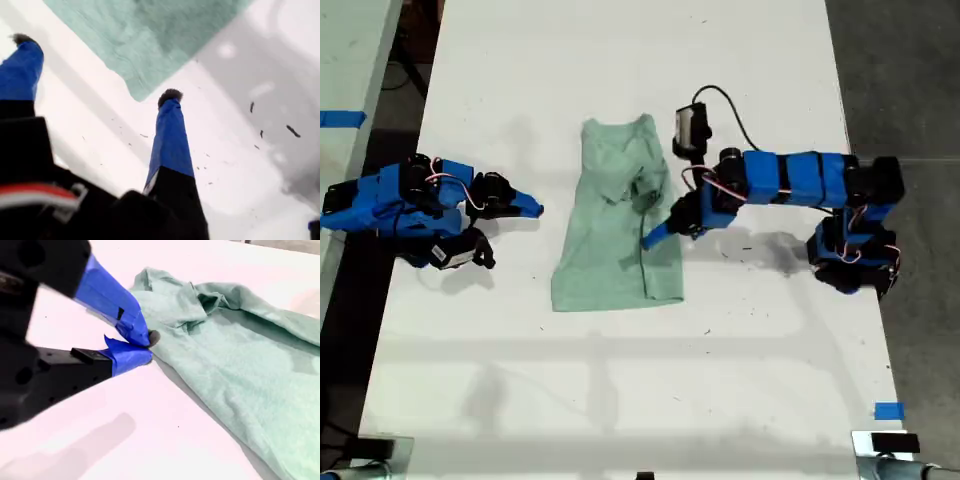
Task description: Fold t shirt
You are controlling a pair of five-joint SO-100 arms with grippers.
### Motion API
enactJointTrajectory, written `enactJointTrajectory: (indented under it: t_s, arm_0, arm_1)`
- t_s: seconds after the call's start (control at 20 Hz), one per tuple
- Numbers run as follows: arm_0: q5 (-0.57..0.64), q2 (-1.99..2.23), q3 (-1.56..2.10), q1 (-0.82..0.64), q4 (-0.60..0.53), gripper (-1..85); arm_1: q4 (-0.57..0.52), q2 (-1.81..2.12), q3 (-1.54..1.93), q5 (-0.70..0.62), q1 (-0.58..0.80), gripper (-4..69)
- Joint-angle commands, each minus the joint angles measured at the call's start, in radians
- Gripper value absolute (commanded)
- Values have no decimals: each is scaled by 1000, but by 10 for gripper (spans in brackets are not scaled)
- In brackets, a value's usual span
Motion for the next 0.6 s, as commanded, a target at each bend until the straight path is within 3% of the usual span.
enactJointTrajectory:
  t_s: [0.0,0.2,0.55]
  arm_0:
    - [-2,5,18,-2,-15,-2]
    - [-2,5,18,-8,-15,-2]
    - [-2,5,18,-11,-15,-2]
  arm_1:
    - [11,334,284,52,35,401]
    - [0,834,758,123,38,329]
    - [-193,1519,1448,215,-80,219]
